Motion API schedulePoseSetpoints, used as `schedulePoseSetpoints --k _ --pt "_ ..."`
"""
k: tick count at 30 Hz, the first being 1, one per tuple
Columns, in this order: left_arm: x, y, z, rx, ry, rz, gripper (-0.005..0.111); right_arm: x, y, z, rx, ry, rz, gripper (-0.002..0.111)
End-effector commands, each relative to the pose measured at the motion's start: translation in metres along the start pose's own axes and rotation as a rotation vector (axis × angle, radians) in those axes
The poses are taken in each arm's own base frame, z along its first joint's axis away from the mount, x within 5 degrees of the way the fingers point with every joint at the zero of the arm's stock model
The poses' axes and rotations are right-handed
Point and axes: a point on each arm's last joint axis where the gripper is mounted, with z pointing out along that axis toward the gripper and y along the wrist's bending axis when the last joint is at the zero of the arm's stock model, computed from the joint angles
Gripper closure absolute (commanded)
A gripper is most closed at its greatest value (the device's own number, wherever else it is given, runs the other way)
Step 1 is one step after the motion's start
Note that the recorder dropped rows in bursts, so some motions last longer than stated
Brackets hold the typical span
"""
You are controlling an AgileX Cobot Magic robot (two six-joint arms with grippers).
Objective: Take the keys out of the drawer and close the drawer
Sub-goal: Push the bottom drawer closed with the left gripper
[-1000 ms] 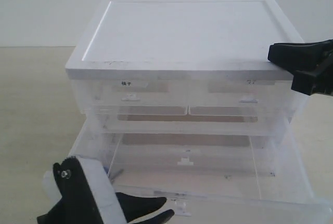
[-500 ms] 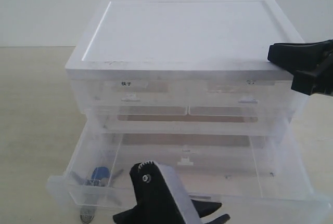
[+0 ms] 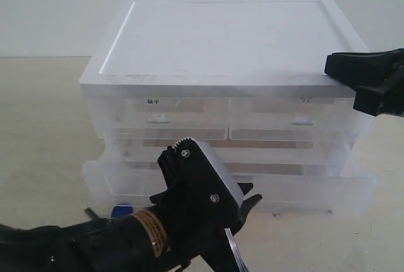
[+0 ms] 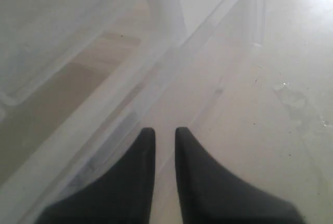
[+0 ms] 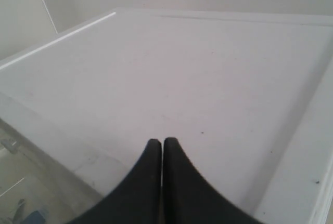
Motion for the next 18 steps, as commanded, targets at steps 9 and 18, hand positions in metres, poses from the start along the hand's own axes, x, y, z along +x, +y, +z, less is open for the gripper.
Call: schedulePoseSetpoints --k 9,18 --pt "-0.002 0.041 0.026 -0.092 -0.004 -0.041 0.094 0.005 -0.002 -0.001 0.019 0.040 -0.013 0.109" --pt "-0.003 0.041 0.027 -0.079 -0.029 -0.027 0.094 0.005 -0.002 -0.001 0.019 0.040 -0.013 0.109"
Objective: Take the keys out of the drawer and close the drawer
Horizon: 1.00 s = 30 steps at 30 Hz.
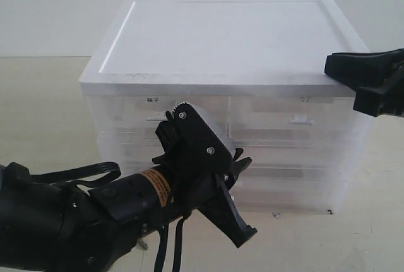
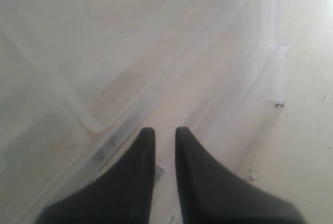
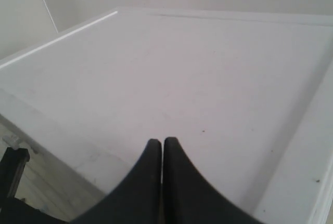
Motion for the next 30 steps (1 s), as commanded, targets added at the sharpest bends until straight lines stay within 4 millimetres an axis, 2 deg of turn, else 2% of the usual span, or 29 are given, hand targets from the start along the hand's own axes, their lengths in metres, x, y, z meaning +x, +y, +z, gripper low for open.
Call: schedulePoseSetpoints --k 1,6,12,16,19,23,30 --pt "-0.002 0.005 0.002 -0.024 -0.030 -0.019 0.094 0.006 -0.002 0.000 0.020 0.039 -0.009 0.109" --pt "-0.002 0.002 0.002 -0.007 -0.027 -0.003 0.094 0.006 -0.002 0.000 0.019 0.041 -0.011 0.109" --pt "-0.001 -0.035 -0.011 0.199 -0.012 0.148 0.094 0.006 -0.002 0.000 0.019 0.041 -0.011 0.109" --pt "0.018 -0.048 -0.012 0.270 0.143 0.189 0.094 0.006 -0.002 0.000 0.018 0.042 -0.012 0.109" --pt "0.034 -0.040 -0.004 0.214 0.217 0.162 0.094 0.006 -0.002 0.000 0.018 0.042 -0.012 0.109" --pt "0.044 -0.023 0.006 0.103 0.207 0.130 0.094 0.006 -0.002 0.000 0.018 0.042 -0.012 0.109" --pt "0.037 -0.001 0.021 0.010 0.130 0.107 0.094 0.006 -0.002 0.000 0.018 0.042 -0.012 0.109"
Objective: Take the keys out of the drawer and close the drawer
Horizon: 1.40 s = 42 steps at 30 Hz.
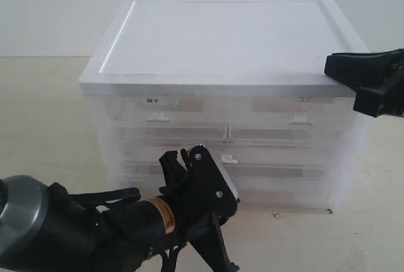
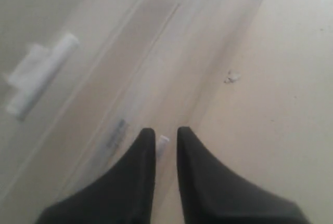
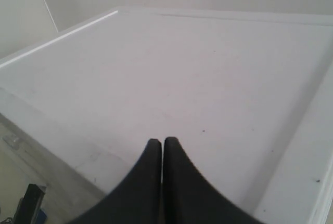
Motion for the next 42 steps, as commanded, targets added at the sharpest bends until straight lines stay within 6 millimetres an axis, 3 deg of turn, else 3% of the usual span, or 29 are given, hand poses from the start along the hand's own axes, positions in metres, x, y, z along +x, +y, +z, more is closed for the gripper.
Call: schedulePoseSetpoints --k 1,5,12,16,19,24,25,29,30,34,42 --pt "-0.011 0.017 0.007 -0.067 -0.054 -0.030 0.094 0.006 -0.002 0.000 0.019 0.040 -0.012 0.109" --pt "-0.013 0.024 0.009 -0.086 -0.057 -0.045 0.094 0.006 -0.002 0.000 0.018 0.042 -0.011 0.109" --pt "-0.009 0.012 0.008 -0.018 0.012 -0.028 0.094 0.006 -0.002 0.000 0.018 0.042 -0.011 0.109" --pt "-0.023 -0.016 -0.013 0.070 -0.034 0.038 0.094 0.006 -0.002 0.000 0.020 0.043 -0.011 0.109" --pt "-0.032 -0.025 -0.030 0.095 -0.076 0.051 0.094 0.006 -0.002 0.000 0.020 0.043 -0.011 0.109" --pt "-0.045 -0.006 -0.083 0.009 -0.157 -0.037 0.094 -0.002 0.003 -0.008 0.038 0.015 -0.062 0.109" --pt "-0.049 0.002 -0.102 -0.021 -0.194 -0.075 0.094 -0.008 0.009 -0.015 0.045 -0.014 -0.103 0.109" --pt "-0.056 0.013 -0.138 -0.028 -0.279 -0.140 0.094 -0.020 0.026 -0.033 0.043 -0.076 -0.153 0.109" --pt "-0.060 0.018 -0.156 -0.025 -0.333 -0.173 0.094 -0.024 0.033 -0.042 0.047 -0.126 -0.157 0.109" --pt "-0.066 0.028 -0.202 0.011 -0.452 -0.242 0.094 -0.023 0.050 -0.066 0.091 -0.243 -0.177 0.109" --pt "-0.049 0.039 -0.259 0.003 -0.656 -0.327 0.094 -0.009 0.074 -0.098 0.118 -0.359 -0.222 0.109"
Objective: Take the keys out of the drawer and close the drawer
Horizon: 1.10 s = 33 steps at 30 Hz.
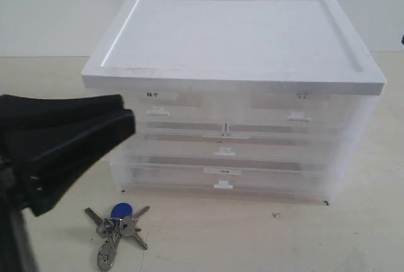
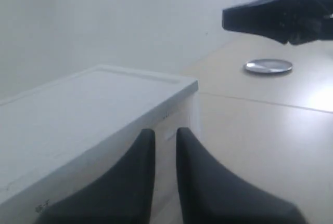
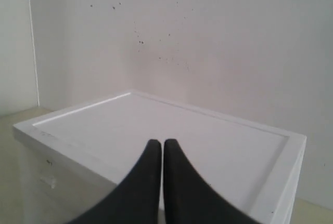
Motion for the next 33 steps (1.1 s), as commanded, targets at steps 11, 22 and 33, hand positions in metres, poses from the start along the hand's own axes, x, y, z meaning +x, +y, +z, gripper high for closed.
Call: schedulePoseSetpoints --k 11,22,33 --pt "0.052 0.031 -0.056 -0.287 0.105 -0.263 0.102 -0.002 0.019 -0.032 0.021 -0.103 0.028 0.109" --pt "0.119 0.039 -0.008 -0.529 0.619 -0.204 0.102 0.000 0.019 -0.031 0.027 -0.083 0.030 0.109" --pt "0.187 0.056 0.055 -0.529 0.917 -0.294 0.102 0.004 0.020 -0.031 0.021 -0.046 0.018 0.109"
